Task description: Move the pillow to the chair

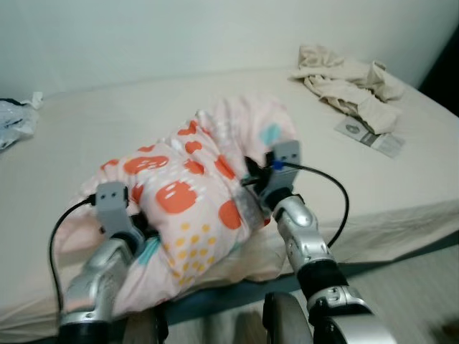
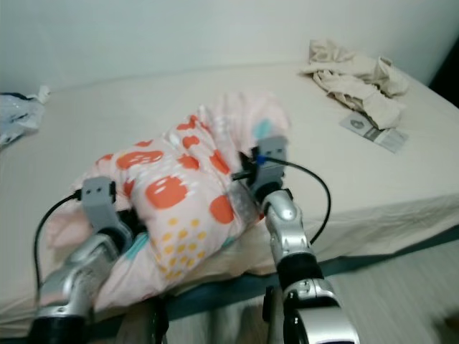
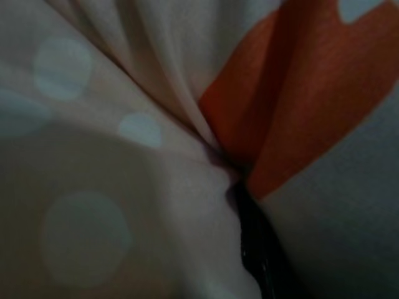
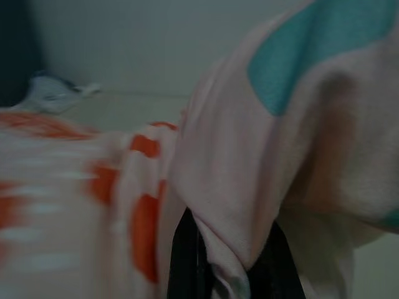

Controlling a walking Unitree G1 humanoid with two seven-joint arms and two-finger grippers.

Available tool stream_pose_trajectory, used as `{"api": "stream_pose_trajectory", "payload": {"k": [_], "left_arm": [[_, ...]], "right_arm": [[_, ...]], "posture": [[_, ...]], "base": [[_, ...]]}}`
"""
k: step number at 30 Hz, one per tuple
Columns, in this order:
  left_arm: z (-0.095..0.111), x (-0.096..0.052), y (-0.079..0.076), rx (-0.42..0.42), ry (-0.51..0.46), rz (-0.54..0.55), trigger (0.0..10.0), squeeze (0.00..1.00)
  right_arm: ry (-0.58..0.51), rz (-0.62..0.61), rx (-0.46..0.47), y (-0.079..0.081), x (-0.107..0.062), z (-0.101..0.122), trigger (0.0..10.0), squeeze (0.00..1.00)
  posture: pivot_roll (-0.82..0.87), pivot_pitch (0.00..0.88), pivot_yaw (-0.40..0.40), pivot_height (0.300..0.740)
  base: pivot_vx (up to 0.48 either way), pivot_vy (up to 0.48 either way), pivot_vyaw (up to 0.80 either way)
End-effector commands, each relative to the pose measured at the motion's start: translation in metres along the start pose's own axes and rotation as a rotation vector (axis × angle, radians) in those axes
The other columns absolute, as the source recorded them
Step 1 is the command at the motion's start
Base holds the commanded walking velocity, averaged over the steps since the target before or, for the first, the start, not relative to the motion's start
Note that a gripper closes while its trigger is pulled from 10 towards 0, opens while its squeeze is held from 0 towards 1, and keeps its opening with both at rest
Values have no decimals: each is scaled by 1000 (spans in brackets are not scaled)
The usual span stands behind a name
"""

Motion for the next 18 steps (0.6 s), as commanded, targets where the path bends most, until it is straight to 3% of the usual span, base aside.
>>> {"api": "stream_pose_trajectory", "payload": {"k": [1,5,7,9,10,11,12,13,14,18], "left_arm": [[2,6,-20,-21,-20,-40,0,0],[-1,5,-37,-34,7,-60,0,0],[-2,4,-46,9,14,-82,0,0],[3,1,-58,30,-23,-124,1882,0],[3,1,-58,30,-23,-124,1882,0],[5,1,-60,58,-40,-122,3059,0],[1,1,-61,106,-29,-121,10000,0],[1,1,-61,106,-29,-121,10000,0],[-1,1,-61,133,-20,-115,10000,0],[-8,1,-57,170,5,-71,10000,0]], "right_arm": [[1,123,-44,30,-1,-5,0,0],[19,89,19,26,-9,-12,0,0],[27,46,63,21,-13,-14,0,0],[34,-34,121,12,-20,-17,0,0],[34,-34,121,12,-20,-17,0,0],[42,-69,162,7,-23,-20,0,0],[52,-104,193,2,-27,-23,8980,0],[52,-104,193,2,-27,-23,8980,0],[63,-127,212,-2,-30,-27,10000,0],[105,-156,215,-8,-40,-38,10000,0]], "posture": [[-20,27,-21,566],[-18,23,-29,566],[-16,21,-34,566],[-15,22,-32,566],[-15,22,-32,566],[-15,22,-30,566],[-11,22,-26,566],[-11,22,-26,566],[-11,22,-23,566],[-11,22,-23,566]], "base": [[0,0,0],[0,0,0],[0,0,0],[0,0,0],[0,0,0],[0,0,0],[0,0,0],[0,0,0],[0,0,0],[0,0,0]]}}
Point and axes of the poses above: a point about 5 cm out from each wrist's last joint towards the gripper, its own x axis pointing out of the wrist towards the gripper, its own z axis along the axis of the wrist's last joint, y = z × x, the point moved 6 cm from there along x, pointing out of the wrist towards the gripper, and after that the axes turned 6 degrees about x, right-handed, at the moved point
